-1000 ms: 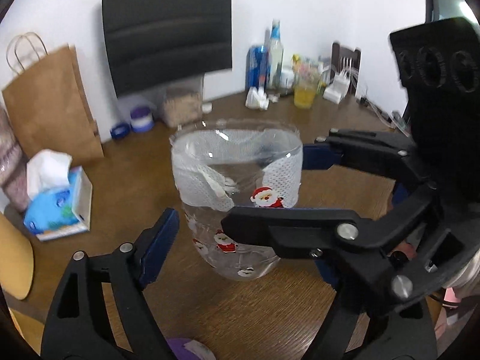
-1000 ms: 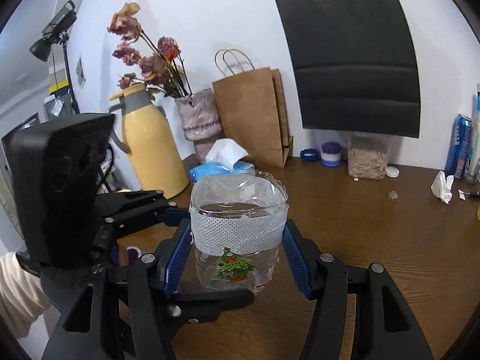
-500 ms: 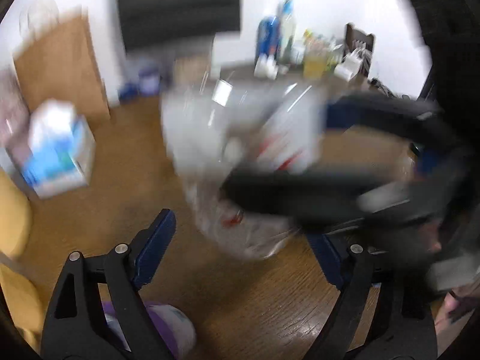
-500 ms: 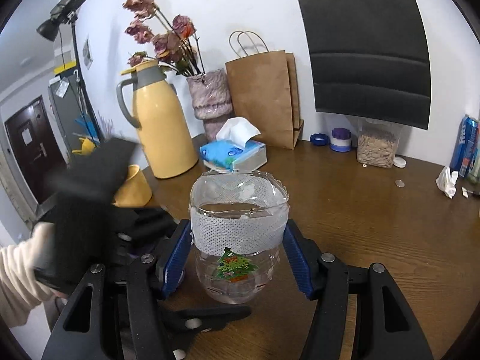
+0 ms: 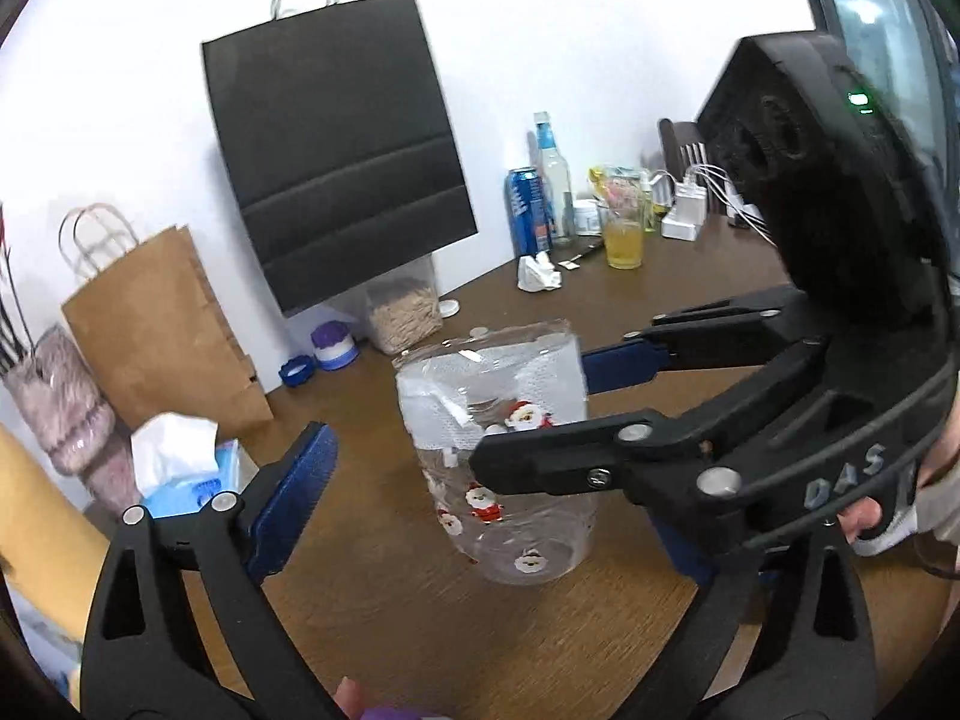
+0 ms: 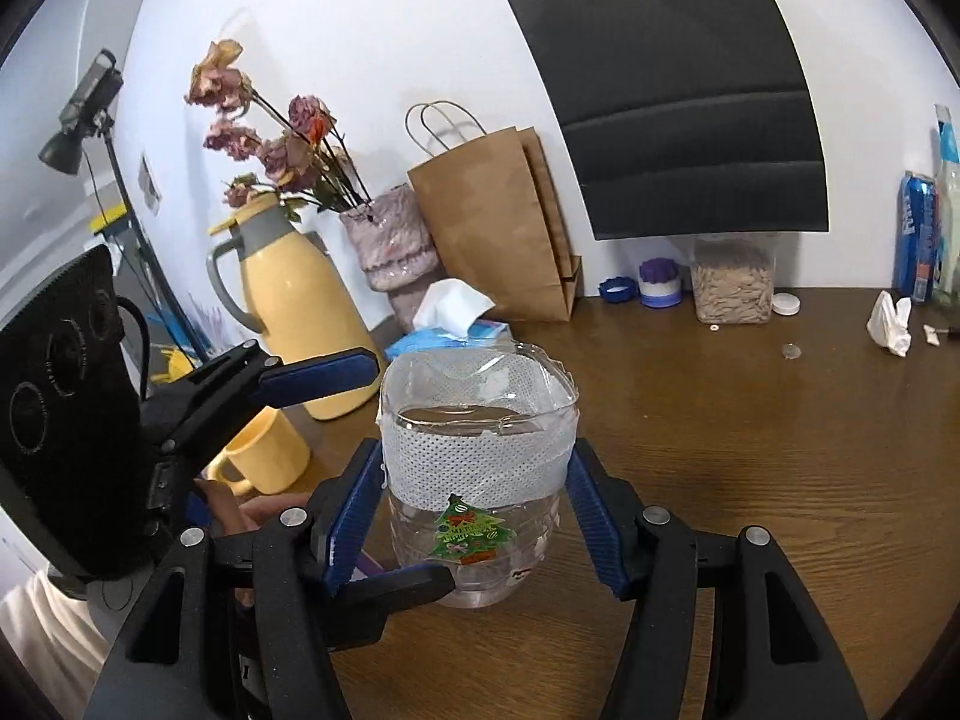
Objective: Flip cup upright
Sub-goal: 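Lower the upright cup onto the table and open the right gripper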
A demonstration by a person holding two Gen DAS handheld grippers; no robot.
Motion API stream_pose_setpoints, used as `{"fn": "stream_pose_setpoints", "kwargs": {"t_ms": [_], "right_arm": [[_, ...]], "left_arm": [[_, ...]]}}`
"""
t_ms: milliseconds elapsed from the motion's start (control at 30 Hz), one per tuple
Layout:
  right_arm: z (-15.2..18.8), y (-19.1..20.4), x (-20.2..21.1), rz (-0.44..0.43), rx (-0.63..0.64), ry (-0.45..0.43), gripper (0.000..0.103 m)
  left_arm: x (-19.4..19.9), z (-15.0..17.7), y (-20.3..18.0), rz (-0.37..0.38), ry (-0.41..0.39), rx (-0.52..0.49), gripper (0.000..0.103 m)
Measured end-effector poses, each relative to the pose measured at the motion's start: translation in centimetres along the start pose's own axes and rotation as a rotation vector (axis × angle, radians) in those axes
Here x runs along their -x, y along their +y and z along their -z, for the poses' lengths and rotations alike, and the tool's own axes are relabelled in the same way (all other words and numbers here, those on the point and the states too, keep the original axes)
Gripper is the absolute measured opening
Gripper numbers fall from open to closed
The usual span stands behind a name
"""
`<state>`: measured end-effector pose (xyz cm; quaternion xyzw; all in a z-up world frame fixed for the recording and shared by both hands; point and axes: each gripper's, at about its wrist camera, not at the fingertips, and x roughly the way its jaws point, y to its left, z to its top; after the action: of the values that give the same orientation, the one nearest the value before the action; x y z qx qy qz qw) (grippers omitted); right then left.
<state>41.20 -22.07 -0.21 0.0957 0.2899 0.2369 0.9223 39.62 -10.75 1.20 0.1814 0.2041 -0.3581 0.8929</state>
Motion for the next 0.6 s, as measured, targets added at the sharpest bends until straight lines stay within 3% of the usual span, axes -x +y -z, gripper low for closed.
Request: {"fn": "stream_pose_setpoints", "kwargs": {"t_ms": [133,333,500,600], "right_arm": [[0.3,0.6,-0.2,0.0,0.012,0.018,0.065],[1.4,0.9,-0.1,-0.026,0.005,0.054,0.066],[2.6,1.4,-0.4,-0.008,0.06,0.133,0.066],[3.5,1.6,-1.1,-0.004,0.084,0.186,0.066]], "left_arm": [[-0.7,0.2,0.1,-0.016,0.048,0.022,0.095],[0.7,1.0,-2.0,-0.128,0.088,0.015,0.095],[2.2,2.2,-5.0,-0.193,0.111,0.031,0.097],[1.3,3.3,-6.1,-0.189,0.14,0.0,0.097]]}}
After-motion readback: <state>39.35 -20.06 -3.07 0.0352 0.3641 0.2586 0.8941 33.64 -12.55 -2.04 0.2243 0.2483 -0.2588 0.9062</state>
